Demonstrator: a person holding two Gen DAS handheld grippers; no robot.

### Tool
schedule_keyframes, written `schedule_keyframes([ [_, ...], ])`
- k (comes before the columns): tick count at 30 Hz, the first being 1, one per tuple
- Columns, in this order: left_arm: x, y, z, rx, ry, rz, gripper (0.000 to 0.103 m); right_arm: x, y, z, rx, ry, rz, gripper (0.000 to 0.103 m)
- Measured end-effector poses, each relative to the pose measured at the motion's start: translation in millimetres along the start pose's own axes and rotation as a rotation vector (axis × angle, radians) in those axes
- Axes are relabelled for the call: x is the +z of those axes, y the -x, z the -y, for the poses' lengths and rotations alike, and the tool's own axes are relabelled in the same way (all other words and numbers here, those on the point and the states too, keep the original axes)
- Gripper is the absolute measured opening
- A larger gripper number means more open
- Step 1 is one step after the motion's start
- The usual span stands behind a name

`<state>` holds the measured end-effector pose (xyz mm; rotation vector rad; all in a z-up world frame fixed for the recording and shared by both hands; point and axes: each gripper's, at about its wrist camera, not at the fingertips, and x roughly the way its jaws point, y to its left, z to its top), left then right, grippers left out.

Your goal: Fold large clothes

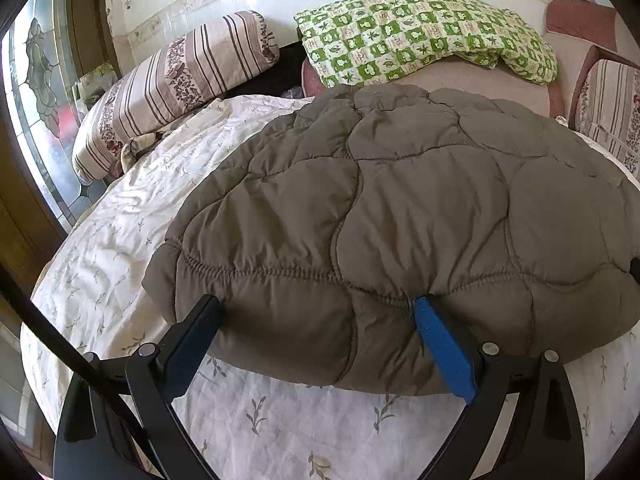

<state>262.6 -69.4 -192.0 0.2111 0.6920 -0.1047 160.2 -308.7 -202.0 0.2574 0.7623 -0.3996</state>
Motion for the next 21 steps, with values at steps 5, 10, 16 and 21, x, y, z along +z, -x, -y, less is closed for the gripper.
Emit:
schedule_keyframes([
  [5, -2, 2, 0, -0.002, 0.007, -0.004, 0.097, -6, 12, -4, 0.004, 0.014, 0.013, 0.06],
  [10, -3, 11, 1, -0.008, 0.027, 0.003, 0.097, -9, 33, -10, 0.041, 0.022, 0.074, 0.06],
  [16, -4, 22, 9, -0.031, 0.01, 0.024, 0.097, -11, 47, -22, 0.088, 0.049, 0.119, 0.06],
  [21, -4, 26, 18, -0.036, -0.011, 0.039, 0.097, -8, 47, -32, 0.113, 0.057, 0.127, 0.06],
])
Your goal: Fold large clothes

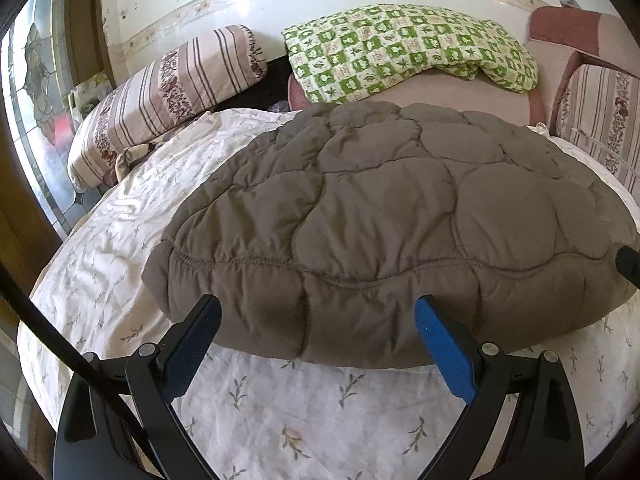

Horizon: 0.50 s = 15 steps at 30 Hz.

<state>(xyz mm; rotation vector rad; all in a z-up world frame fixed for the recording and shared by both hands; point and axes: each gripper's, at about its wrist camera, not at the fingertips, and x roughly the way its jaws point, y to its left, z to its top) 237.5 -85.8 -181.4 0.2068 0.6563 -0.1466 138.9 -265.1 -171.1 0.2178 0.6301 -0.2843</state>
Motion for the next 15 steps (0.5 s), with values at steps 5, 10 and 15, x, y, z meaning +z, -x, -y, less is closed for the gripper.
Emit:
schedule_keyframes([
  [5, 4, -12, 5, 0.0, 0.005, -0.017, 0.097, 4, -17, -5, -0.007, -0.003, -0.029, 0.06],
  [10, 6, -24, 5, -0.008, 0.008, -0.044, 0.098, 2, -45, -3, -0.02, -0.022, -0.096, 0.06],
  [15, 3, -24, 6, -0.007, -0.001, -0.045, 0.098, -1, -47, -5, -0.031, -0.008, -0.095, 0.062],
])
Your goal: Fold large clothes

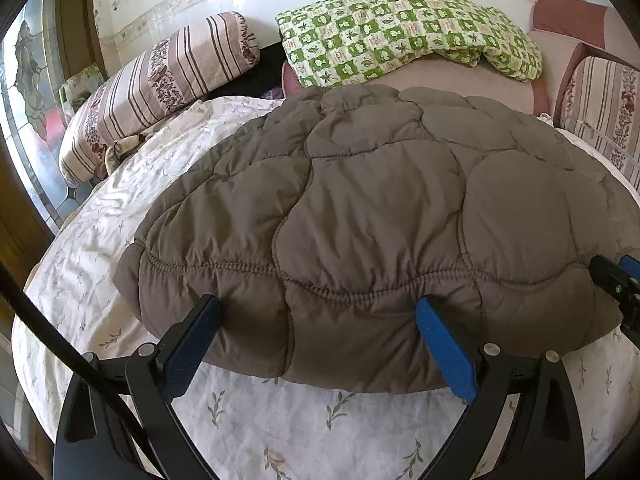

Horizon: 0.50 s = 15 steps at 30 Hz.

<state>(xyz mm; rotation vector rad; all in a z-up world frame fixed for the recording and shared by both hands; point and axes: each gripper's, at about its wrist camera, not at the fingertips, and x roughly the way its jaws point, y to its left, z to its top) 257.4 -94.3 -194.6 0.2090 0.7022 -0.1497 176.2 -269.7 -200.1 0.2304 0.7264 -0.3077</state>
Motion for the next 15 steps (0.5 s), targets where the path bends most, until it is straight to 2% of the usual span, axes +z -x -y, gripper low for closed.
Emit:
schedule_keyframes([
  [6, -2, 17, -1, -0.018, -0.002, -0.013, 0.098, -3, 27, 4, 0.039, -0.048, -0.001, 0.062],
  [9, -3, 45, -2, -0.046, 0.021, 0.021, 0.098, -4, 53, 7, 0.055, -0.099, 0.019, 0.068],
  [15, -1, 109, -12, -0.084, 0.04, 0.101, 0.098, 0, 108, 6, 0.101, -0.12, 0.042, 0.07],
])
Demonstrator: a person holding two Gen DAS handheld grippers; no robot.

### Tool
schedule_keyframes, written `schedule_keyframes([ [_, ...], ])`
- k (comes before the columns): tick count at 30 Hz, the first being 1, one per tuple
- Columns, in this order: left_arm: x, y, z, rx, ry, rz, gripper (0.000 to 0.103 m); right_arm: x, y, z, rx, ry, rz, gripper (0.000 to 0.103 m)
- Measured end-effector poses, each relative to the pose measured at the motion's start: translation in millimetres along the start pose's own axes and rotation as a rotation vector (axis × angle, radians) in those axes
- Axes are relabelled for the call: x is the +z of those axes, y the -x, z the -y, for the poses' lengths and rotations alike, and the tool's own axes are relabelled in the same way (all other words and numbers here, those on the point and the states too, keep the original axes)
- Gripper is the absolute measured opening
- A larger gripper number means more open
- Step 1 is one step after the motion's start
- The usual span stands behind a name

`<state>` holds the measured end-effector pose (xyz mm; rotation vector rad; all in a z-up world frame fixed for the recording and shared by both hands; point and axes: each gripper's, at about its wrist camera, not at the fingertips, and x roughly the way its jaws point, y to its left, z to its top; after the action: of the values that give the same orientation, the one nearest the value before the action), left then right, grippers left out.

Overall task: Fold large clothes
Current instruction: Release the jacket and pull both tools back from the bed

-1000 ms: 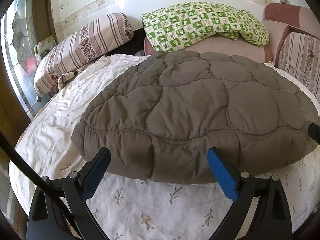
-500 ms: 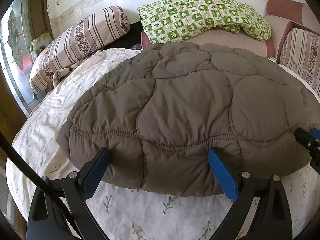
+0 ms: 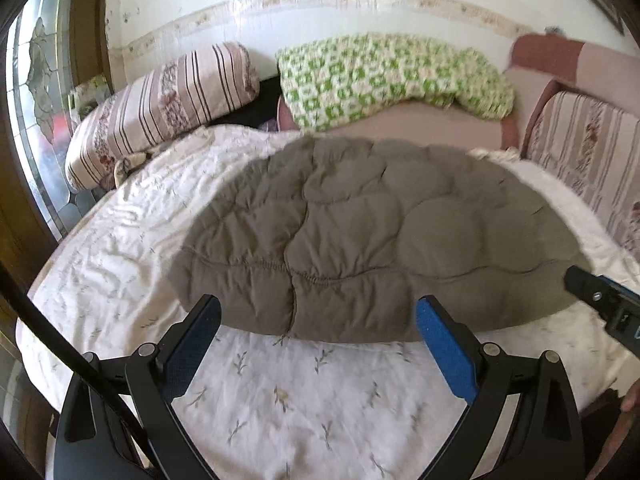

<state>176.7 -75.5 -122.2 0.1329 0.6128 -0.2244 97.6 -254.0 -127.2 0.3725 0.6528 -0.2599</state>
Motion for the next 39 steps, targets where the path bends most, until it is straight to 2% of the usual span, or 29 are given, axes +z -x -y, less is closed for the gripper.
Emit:
schedule_keyframes([
  [3, 11, 42, -3, -0.011, 0.006, 0.067, 0.098, 8, 38, -10, 0.027, 0.008, 0.054, 0.077],
  [11, 48, 151, -21, -0.006, 0.043, 0.251, 0.098, 32, 152, -31, 0.083, 0.059, 0.252, 0.084],
  [14, 56, 189, -28, 0.008, 0.046, 0.308, 0.098, 36, 187, -37, 0.092, 0.096, 0.302, 0.087],
  [19, 53, 252, -42, 0.023, 0.039, 0.396, 0.102, 24, 246, -48, 0.102, 0.183, 0.349, 0.094],
  [22, 47, 275, -49, 0.019, 0.057, 0.43, 0.103, 11, 275, -55, 0.108, 0.2, 0.387, 0.098],
  [24, 42, 282, -52, 0.043, 0.066, 0.423, 0.103, 6, 282, -59, 0.11, 0.205, 0.402, 0.102],
  [29, 37, 274, -59, 0.098, 0.084, 0.363, 0.103, 1, 279, -66, 0.111, 0.159, 0.405, 0.103],
  [31, 34, 271, -63, 0.112, 0.105, 0.378, 0.103, 1, 271, -65, 0.114, 0.127, 0.391, 0.103],
  [34, 32, 261, -65, 0.087, 0.114, 0.399, 0.103, 0, 255, -69, 0.11, 0.135, 0.361, 0.103],
  [39, 35, 224, -60, 0.011, 0.067, 0.297, 0.103, -2, 219, -74, 0.08, 0.165, 0.312, 0.103],
])
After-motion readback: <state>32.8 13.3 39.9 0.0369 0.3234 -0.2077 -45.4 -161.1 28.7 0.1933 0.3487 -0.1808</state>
